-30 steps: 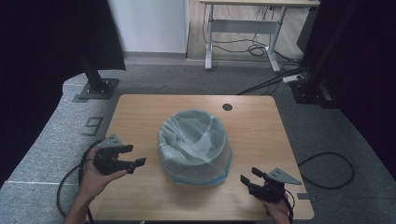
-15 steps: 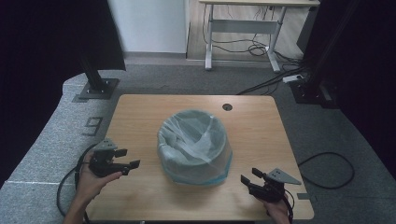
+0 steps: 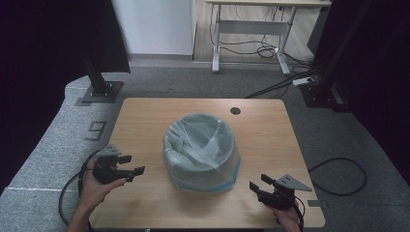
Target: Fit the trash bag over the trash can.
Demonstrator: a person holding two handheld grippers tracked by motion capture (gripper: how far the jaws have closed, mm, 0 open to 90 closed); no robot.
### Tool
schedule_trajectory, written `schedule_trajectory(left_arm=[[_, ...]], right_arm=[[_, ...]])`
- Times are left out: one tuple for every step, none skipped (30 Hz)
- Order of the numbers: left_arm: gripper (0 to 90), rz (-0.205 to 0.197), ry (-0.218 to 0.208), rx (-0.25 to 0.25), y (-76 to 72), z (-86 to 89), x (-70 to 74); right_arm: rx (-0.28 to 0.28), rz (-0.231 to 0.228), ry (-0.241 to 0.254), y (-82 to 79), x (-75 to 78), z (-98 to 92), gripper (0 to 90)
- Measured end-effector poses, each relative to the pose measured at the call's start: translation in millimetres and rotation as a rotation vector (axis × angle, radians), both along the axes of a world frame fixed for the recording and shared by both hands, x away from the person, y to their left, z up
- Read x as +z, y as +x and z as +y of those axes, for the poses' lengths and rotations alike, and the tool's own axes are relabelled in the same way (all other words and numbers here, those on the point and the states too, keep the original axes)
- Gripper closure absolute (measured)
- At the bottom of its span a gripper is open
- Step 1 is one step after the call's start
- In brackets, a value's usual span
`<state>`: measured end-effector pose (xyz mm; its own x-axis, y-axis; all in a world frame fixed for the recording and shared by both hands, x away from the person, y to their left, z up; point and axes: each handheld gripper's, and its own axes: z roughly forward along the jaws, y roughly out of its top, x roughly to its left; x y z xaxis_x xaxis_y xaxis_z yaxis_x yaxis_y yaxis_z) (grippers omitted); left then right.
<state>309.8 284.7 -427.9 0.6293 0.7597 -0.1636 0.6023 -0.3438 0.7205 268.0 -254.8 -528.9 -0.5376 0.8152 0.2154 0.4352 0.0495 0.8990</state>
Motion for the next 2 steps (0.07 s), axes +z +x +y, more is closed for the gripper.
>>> schedule_trajectory(left_arm=[[24.1,0.001,0.000,0.000,0.2,-0.2,-0.7],[24.1,0.002,-0.001,-0.001,0.3,-0.4,-1.4]], right_arm=[[0.000,0.000,0.000,0.1,0.0,-0.1,33.8],[0.001,0.001,0.000,0.2,0.1,-0.2,33.9]])
